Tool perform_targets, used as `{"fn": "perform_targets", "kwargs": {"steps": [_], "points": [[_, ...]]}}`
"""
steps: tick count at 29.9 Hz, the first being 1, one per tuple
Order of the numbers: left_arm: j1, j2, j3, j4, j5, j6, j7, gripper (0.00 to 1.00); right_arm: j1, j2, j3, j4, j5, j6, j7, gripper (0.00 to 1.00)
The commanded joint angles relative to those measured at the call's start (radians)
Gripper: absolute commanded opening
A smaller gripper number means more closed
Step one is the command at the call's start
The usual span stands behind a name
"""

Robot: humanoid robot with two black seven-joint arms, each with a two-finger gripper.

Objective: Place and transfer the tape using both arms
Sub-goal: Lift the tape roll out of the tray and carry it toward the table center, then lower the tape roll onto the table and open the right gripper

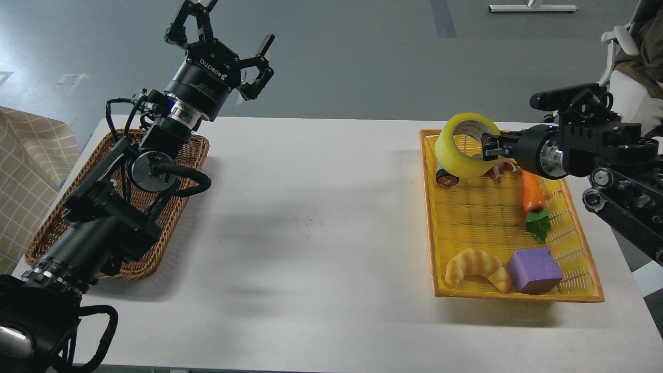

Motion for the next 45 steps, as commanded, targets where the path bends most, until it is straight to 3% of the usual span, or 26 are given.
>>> {"fn": "perform_targets", "kwargs": {"steps": [1,15,29,45], "points": [[0.000,0.000,0.000,0.000,0.000,0.000,0.000,0.98,0.031,0.058,-0.013,-0.028,0.000,0.000,0.000,0.00],[0.001,0.000,0.002,-0.002,0.001,0.000,0.000,0.98,0.161,0.320,-0.126,-0.157,0.001,0.000,0.000,0.00],[0.000,-0.003,0.002,-0.003,0.000,0.000,0.000,0.98,0.165,0.524,-0.195,-0.266,0.000,0.000,0.000,0.00],[-0.002,-0.005,0.002,-0.003,0.000,0.000,0.000,0.98,0.149,0.564,-0.223,-0.298,-0.006,0.000,0.000,0.00]]}}
